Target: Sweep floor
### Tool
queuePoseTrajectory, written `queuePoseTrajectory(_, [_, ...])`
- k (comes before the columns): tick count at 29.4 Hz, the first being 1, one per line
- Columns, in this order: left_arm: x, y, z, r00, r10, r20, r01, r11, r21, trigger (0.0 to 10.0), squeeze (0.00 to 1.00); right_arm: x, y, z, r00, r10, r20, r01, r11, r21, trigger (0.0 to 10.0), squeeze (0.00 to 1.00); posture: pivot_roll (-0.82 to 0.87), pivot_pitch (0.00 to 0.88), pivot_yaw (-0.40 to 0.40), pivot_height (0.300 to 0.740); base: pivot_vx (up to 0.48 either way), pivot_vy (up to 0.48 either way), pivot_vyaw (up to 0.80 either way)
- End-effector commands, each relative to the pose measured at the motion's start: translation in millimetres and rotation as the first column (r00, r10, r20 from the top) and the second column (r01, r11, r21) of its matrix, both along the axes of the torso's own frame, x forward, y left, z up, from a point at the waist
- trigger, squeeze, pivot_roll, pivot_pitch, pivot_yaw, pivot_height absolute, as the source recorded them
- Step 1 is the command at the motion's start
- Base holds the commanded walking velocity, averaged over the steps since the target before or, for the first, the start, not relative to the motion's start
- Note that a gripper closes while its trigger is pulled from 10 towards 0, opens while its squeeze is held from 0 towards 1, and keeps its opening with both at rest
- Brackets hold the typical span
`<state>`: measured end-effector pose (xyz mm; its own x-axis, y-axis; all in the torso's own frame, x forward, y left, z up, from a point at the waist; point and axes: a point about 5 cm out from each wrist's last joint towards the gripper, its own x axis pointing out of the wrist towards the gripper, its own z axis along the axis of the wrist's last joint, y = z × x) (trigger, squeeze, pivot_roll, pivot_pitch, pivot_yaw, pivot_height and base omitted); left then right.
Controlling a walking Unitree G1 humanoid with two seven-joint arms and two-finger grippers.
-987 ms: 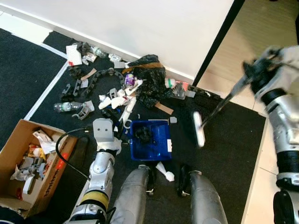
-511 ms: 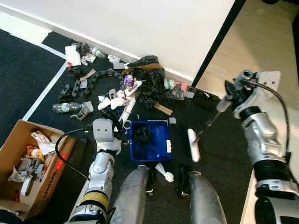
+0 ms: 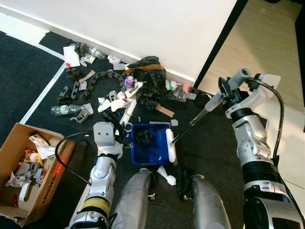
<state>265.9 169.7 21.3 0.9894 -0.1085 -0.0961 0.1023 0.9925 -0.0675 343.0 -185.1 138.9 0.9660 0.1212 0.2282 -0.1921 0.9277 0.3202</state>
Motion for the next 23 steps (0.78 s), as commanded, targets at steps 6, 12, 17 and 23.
queuePoseTrajectory(6, [-24.8, -37.2, -35, 0.975, -0.104, -0.195, 0.072, 0.984, -0.162, 10.0, 0.0, -2.4, 4.5, -7, 1.0, 0.019, -0.001, -0.019, 0.994, 0.105, 10.0, 0.0, 0.09, 0.348, -0.062, 0.74, 0.0, 0.0, 0.0])
queuePoseTrajectory(12, [-26.9, -59.8, -32, 0.965, -0.196, -0.174, 0.142, 0.949, -0.281, 10.0, 0.0, -1.9, 3.1, -7, 1.0, 0.016, 0.002, -0.016, 0.995, 0.103, 10.0, 0.0, 0.09, 0.347, -0.06, 0.74, 0.0, 0.0, 0.0])
queuePoseTrajectory(17, [-30.9, -74.6, -31, 0.952, -0.262, -0.155, 0.183, 0.9, -0.395, 10.0, 0.0, -1.8, 2.9, -7, 1.0, 0.016, 0.003, -0.016, 0.995, 0.103, 10.0, 0.0, 0.09, 0.342, -0.057, 0.74, 0.0, 0.0, 0.0])
queuePoseTrajectory(23, [-30.6, -77.3, -29, 0.954, -0.266, -0.14, 0.165, 0.853, -0.495, 10.0, 0.0, -1.9, 1.8, -6, 1.0, 0.016, 0.007, -0.016, 0.995, 0.102, 10.0, 0.0, 0.09, 0.342, -0.057, 0.74, 0.0, 0.0, 0.0])
